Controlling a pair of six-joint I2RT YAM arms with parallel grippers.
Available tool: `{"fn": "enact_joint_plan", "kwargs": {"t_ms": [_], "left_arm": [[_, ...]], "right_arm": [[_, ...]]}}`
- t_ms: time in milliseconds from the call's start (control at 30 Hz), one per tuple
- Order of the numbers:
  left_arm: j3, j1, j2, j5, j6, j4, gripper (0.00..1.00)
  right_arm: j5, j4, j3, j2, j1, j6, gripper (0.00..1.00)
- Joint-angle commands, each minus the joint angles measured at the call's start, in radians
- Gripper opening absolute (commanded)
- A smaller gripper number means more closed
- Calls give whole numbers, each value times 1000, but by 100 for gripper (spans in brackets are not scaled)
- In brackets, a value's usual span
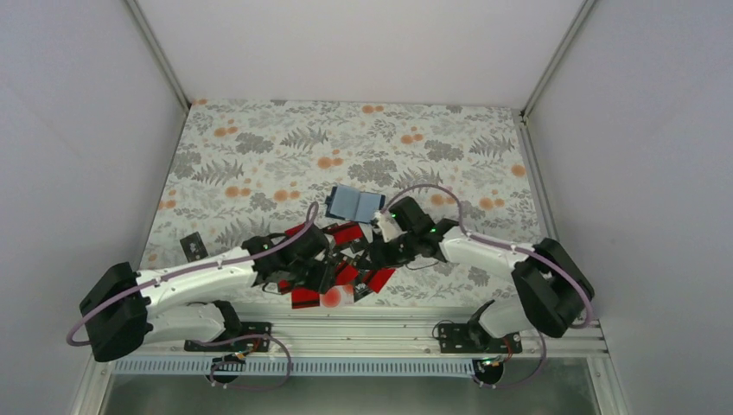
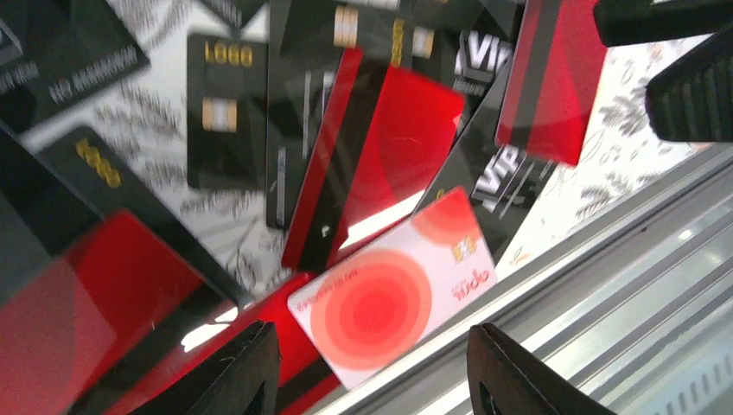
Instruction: Put the credit cards into the card holder
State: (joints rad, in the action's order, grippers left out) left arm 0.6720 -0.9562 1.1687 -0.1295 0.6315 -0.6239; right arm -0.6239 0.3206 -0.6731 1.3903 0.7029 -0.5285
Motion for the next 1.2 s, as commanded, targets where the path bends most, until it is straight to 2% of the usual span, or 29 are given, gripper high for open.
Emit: {"fn": "enact_joint_plan", "kwargs": {"t_ms": [0,100,233,500,800,933,1167], "left_arm": [[-54,-71,-45,57,162,-37,51],[-64,-113,-30,74,193,13,45],[-39,-149,31,164,230,18,38],[-36,-147,65,225,202,81,35],[-36,-135,129,186,125,150,31],[-39,-127,125,173,107,157,31],[-65,-111,134,143,92,195,30]], "right_arm": [[-35,-83,-75,97,114,25,54],[-10,-95,-79,128,163,-32,53],[29,-159,8,87,190,-237,53],[190,-293,166,-39,323,-587,55],[378,-472,307,-104,491,-943,55],[407,-597,318,-39,550,-1037,54],[459,-666,314,32,580,-1111,54]]}}
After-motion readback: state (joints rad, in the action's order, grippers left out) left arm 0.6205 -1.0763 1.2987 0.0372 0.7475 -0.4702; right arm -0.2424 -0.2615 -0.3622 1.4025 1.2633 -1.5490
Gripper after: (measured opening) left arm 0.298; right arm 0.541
